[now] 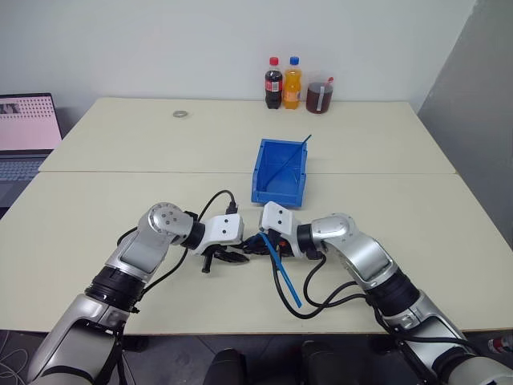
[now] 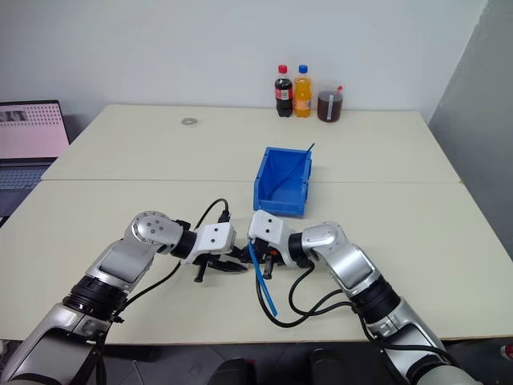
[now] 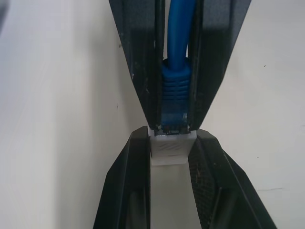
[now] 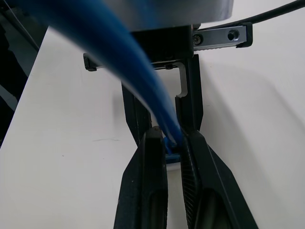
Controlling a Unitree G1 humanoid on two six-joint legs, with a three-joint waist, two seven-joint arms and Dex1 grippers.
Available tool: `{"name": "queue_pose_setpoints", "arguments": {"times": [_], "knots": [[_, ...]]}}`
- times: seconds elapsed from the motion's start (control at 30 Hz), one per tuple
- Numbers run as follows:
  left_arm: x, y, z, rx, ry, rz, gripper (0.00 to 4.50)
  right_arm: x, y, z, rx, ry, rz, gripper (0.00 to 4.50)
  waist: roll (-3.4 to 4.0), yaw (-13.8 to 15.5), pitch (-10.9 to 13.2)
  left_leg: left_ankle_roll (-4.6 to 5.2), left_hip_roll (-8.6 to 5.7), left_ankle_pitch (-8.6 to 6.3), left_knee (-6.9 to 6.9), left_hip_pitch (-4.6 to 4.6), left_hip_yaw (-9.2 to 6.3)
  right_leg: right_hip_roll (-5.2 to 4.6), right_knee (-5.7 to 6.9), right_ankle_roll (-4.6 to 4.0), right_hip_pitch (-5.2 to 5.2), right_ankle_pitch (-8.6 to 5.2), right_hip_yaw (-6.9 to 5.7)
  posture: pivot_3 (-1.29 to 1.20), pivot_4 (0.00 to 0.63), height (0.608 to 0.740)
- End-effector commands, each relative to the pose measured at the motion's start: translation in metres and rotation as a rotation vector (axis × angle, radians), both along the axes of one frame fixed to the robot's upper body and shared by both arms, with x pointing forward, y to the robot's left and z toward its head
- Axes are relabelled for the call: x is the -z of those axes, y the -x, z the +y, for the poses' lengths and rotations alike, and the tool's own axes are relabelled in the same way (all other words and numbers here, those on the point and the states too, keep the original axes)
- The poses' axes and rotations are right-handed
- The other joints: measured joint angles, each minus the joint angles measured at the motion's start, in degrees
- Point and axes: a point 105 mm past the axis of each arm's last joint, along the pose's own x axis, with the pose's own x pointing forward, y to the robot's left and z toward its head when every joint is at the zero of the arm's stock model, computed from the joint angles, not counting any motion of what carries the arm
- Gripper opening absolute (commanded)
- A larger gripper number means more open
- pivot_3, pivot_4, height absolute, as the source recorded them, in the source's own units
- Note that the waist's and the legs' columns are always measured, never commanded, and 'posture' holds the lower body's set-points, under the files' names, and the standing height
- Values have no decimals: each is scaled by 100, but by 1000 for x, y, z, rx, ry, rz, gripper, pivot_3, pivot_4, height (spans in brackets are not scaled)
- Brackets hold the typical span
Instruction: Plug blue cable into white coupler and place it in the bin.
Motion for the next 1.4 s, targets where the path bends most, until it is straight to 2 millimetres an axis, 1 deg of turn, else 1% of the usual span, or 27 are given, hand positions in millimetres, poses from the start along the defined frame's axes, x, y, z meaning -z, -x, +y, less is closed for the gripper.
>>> {"name": "queue_pose_setpoints", "arguments": {"times": [0.03, 0.1, 0.17, 0.23, 0.27, 0.3, 0.37, 0.4, 0.43, 0.47, 0.5, 0.6, 0.63, 0.67, 0.73, 0.83, 0.9, 0.93, 1.0, 1.13, 1.2, 1.27, 1.3, 1.4], "knots": [[5, 2, -4, -7, 6, -19, 774, 11, 8, 1, -17, 12, 31, 107, 0, 4, 0, 0, 0, 0, 0, 0, 0, 0, 0, 0, 0, 0, 0, 0, 150, 740], [5, 2, -1, -16, 10, -22, 774, 5, 5, -5, 6, -3, 1, 107, 0, 8, 0, 0, 0, 0, 0, -1, 0, -1, 0, 0, 0, 0, 1, 0, 150, 740], [4, 5, 2, -24, 19, -13, 1475, -1, 3, -14, 32, -19, -19, 107, 0, 9, 1, 0, -1, 0, 1, -4, 0, -1, -1, 0, 0, 0, 1, 0, 150, 740], [1, 7, 7, -51, 45, 0, 1737, -9, 3, -24, 64, -47, -27, 107, 1, 10, 6, 0, -1, 0, 1, -12, -1, -2, -3, 0, -5, 0, 2, 0, 150, 740], [-2, 6, 11, -78, 61, -9, 2086, -14, 2, -27, 79, -66, -31, 107, 0, 11, 6, 0, 0, 0, 3, -25, -3, -2, -5, 0, -13, 0, 0, 0, 150, 740], [-3, 6, 15, -95, 72, -11, 2215, -19, 2, -28, 94, -89, -30, 107, -1, 13, 7, 0, 0, 0, 3, -34, -4, -3, -9, 0, -16, 0, -6, 0, 150, 740], [-6, 7, 21, -118, 83, -8, 2667, -26, 3, -28, 116, -126, -19, 107, 0, 3, 9, 0, 1, 0, 2, -42, -6, -3, -10, 0, -23, 0, -6, 0, 150, 740], [-9, 6, 23, -143, 105, -18, 2906, -29, 3, -27, 121, -137, -20, 107, 0, -2, 10, 0, 3, 0, 2, -46, -9, -3, -8, 0, -31, 0, -3, 0, 150, 740], [-15, 4, 29, -193, 138, -11, 3054, -35, 4, -26, 131, -158, -18, 107, 1, -2, 13, 0, 4, 0, 2, -47, -11, -2, -8, 0, -33, 0, -4, 0, 150, 740], [-23, 2, 38, -255, 184, -23, 3438, -43, 4, -25, 144, -188, -18, 107, 1, -5, 16, 0, 5, 0, 1, -48, -13, -2, -7, 0, -34, 0, -5, 0, 150, 740], [-29, 0, 44, -297, 215, -32, 3637, -49, 4, -25, 154, -208, -17, 107, 0, -10, 22, 0, 6, 0, 1, -50, -13, -1, -7, -1, -37, 0, -6, 0, 150, 740], [-52, 5, 56, -402, 339, -16, 4326, -79, -1, -31, 222, -320, -11, 107, -1, -3, 35, 0, 11, 0, 1, -54, -19, 0, -5, -1, -40, 0, -12, 0, 150, 740], [-58, 6, 57, -421, 361, -20, 4370, -89, -2, -34, 242, -354, -7, 106, 0, 2, 41, 0, 11, 0, 2, -58, -22, -1, -5, -1, -42, 0, -13, 0, 150, 740], [-65, 3, 58, -444, 380, -43, 4370, -102, -9, -41, 283, -395, -9, 106, 0, 6, 43, 0, 11, 0, 2, -59, -23, -3, -5, -1, -43, 0, -12, 0, 150, 740], [-76, -2, 58, -477, 407, -79, 4370, -125, -29, -56, 392, -463, -11, 106, 0, 27, 43, -1, 10, 0, 3, -60, -24, -16, -5, 0, -41, 0, -13, 0, 150, 740], [-83, -7, 53, -479, 414, -100, 4370, -140, -54, -72, 482, -500, 6, 106, -1, 37, 43, -1, 2, 1, 4, -60, -18, -38, -8, 4, -36, 2, -16, 0, 150, 740], [-85, -12, 45, -458, 404, -122, 4370, -142, -79, -78, 534, -486, 31, 106, -2, 32, 43, -1, -5, 1, 5, -60, -10, -40, -14, 6, -34, 4, -15, 0, 150, 740], [-86, -14, 42, -446, 402, -134, 4370, -139, -92, -80, 567, -468, 34, 106, -2, 26, 44, -1, -7, 1, 4, -59, -4, -40, -15, 6, -34, 4, -13, 0, 150, 740], [-87, -17, 36, -426, 398, -146, 4370, -132, -112, -80, 598, -420, 46, 106, -2, 14, 44, -1, -15, 1, 2, -58, 11, -37, -15, -13, -36, 15, -10, 0, 150, 740], [-87, -20, 25, -379, 388, -160, 4370, -119, -136, -75, 613, -337, 65, 106, -2, -6, 45, 0, -13, 0, -6, -64, 17, -25, -14, -29, -50, 17, -3, 0, 150, 740], [-88, -21, 19, -355, 386, -166, 4370, -112, -144, -74, 622, -292, 72, 807, -1, -19, 46, 0, -5, 0, -8, -77, 22, -17, -10, -31, -67, 17, 4, 0, 150, 740], [-90, -21, 15, -339, 385, -172, 4370, -110, -150, -75, 624, -260, 69, 1257, -1, -19, 46, 0, -3, 0, -12, -84, 27, -17, -9, -33, -79, 17, 6, 0, 150, 740], [-90, -21, 14, -334, 384, -174, 4370, -111, -152, -77, 627, -252, 65, 1561, -1, -21, 46, 0, -3, 0, -12, -94, 28, -17, -8, -33, -90, 17, 6, 0, 150, 740], [-91, -22, 12, -328, 380, -182, 4370, -118, -155, -80, 610, -218, 37, 2257, 0, -23, 47, 0, 1, 0, -9, -114, 30, -28, -10, -34, -104, 18, 7, 0, 150, 740]]}}
